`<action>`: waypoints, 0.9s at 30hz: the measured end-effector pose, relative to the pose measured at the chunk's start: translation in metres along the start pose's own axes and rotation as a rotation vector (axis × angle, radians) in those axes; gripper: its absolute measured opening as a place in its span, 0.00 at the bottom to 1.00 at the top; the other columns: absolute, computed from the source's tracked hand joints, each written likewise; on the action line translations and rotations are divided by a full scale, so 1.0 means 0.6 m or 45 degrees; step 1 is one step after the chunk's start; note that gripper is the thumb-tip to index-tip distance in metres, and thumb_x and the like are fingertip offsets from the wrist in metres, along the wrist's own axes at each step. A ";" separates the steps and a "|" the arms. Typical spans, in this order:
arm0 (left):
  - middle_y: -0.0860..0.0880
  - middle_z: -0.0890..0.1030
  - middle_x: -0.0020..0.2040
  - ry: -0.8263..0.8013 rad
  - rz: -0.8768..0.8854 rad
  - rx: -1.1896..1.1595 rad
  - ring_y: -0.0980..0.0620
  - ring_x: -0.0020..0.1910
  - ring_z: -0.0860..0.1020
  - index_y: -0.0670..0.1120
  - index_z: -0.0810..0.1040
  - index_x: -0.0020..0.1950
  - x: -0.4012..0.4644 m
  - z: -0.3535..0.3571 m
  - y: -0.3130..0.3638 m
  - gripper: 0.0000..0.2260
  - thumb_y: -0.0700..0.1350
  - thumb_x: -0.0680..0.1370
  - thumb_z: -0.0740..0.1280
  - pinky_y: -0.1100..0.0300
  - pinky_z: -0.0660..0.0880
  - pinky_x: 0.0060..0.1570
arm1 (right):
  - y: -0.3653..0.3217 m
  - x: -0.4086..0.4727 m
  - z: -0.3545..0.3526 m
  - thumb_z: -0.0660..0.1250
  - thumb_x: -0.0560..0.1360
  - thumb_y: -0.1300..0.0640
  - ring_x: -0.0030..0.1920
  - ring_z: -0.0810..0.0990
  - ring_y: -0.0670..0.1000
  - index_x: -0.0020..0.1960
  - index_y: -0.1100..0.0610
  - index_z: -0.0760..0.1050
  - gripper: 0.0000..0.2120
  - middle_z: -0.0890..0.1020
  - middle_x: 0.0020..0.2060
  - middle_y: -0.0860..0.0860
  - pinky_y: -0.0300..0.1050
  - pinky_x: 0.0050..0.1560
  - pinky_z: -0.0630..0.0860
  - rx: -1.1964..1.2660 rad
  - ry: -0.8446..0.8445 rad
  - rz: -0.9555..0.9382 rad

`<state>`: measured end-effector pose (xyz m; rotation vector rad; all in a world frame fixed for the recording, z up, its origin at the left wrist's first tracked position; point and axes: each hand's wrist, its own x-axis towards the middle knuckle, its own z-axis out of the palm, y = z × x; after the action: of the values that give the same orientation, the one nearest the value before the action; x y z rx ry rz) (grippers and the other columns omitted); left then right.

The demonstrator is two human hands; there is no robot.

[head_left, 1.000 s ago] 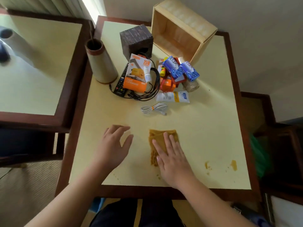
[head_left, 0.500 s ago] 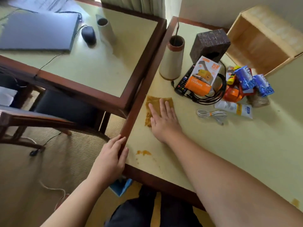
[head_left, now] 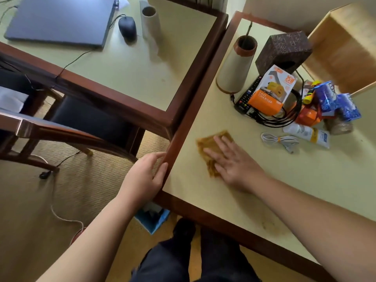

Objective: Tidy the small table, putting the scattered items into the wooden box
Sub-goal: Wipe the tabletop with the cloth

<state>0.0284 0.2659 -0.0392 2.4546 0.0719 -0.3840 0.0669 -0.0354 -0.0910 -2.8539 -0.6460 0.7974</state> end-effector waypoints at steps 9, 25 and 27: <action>0.54 0.79 0.67 0.084 0.083 -0.111 0.54 0.67 0.75 0.53 0.75 0.73 0.066 0.024 0.046 0.16 0.51 0.85 0.63 0.57 0.71 0.66 | -0.210 -0.067 0.063 0.40 0.87 0.42 0.77 0.20 0.48 0.80 0.35 0.29 0.27 0.22 0.78 0.45 0.51 0.78 0.25 0.059 -0.066 -0.247; 0.50 0.38 0.84 -0.213 0.289 0.552 0.47 0.82 0.35 0.62 0.43 0.84 0.119 0.184 0.137 0.29 0.68 0.83 0.42 0.39 0.36 0.79 | -0.082 -0.249 0.134 0.44 0.87 0.43 0.79 0.25 0.47 0.80 0.32 0.32 0.28 0.27 0.80 0.43 0.50 0.78 0.28 0.308 0.089 0.167; 0.50 0.31 0.82 -0.220 0.274 0.665 0.47 0.81 0.30 0.62 0.34 0.82 0.116 0.193 0.146 0.30 0.70 0.82 0.37 0.38 0.34 0.79 | 0.000 -0.322 0.146 0.40 0.86 0.41 0.78 0.23 0.44 0.78 0.30 0.29 0.26 0.24 0.78 0.40 0.50 0.79 0.29 0.306 0.047 0.360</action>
<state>0.0778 0.1230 -0.0943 2.8857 -0.4111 -0.5738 -0.1277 -0.1188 -0.0752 -2.7609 -0.1292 0.7946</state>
